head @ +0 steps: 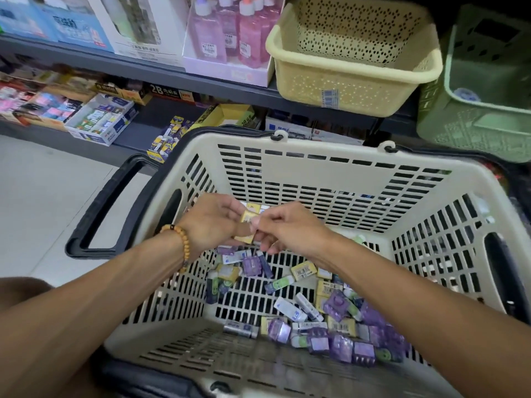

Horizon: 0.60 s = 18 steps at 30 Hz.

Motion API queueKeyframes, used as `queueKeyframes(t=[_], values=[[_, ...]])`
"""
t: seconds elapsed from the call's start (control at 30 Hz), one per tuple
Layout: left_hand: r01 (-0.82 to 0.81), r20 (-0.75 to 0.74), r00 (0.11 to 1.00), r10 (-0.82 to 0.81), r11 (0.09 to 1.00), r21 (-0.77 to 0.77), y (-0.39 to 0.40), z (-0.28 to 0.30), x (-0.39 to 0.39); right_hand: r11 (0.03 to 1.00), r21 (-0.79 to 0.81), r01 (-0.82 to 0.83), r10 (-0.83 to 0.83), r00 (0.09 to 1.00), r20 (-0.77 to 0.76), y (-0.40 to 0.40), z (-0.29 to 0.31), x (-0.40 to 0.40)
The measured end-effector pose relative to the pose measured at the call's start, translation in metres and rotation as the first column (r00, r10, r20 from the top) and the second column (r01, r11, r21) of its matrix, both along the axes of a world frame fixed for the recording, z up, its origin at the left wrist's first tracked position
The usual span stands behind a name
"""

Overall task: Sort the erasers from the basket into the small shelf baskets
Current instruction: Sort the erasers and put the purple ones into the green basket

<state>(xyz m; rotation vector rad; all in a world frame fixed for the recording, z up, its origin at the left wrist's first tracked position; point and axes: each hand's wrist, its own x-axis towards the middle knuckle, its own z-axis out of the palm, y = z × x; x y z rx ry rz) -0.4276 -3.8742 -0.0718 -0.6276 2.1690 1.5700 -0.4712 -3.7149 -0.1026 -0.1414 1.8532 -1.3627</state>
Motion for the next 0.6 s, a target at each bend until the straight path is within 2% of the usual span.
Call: queueKeyframes(t=[0.1,0.17,0.2,0.27,0.33,0.43,0.5,0.6], values=[[0.123,0.042,0.992,-0.122,0.992,-0.038,0.0,-0.002,0.003,0.998,0.065,0.019,-0.015,0.998,-0.065,0.01,0.009,0.002],[0.264,0.05,0.964,-0.26,0.943,-0.202,0.0,-0.008,0.004,0.993,0.103,0.063,-0.053,0.994,-0.099,0.03,0.016,0.001],[0.361,0.058,0.931,-0.36,0.888,-0.284,0.001,-0.013,0.005,0.99,0.117,0.075,-0.062,0.991,-0.116,0.041,0.02,0.001],[0.559,0.114,0.814,-0.57,0.713,-0.423,0.007,-0.027,0.006,0.988,0.134,0.08,-0.058,0.986,-0.157,0.061,0.026,0.003],[0.685,0.226,0.672,-0.705,0.477,-0.55,0.012,-0.045,0.008,0.987,0.145,0.069,-0.042,0.983,-0.179,0.077,0.03,0.006],[0.751,0.406,0.523,-0.75,0.179,-0.635,0.011,-0.07,0.011,0.987,0.154,0.041,-0.01,0.98,-0.198,0.086,0.03,0.009],[0.725,0.478,0.435,-0.763,-0.018,-0.689,0.007,-0.082,0.013,0.989,0.149,0.025,0.009,0.975,-0.221,0.087,0.029,0.008],[0.686,0.498,0.394,-0.773,-0.113,-0.719,0.007,-0.093,0.012,0.992,0.126,0.026,0.007,0.966,-0.257,0.086,0.028,0.006]])
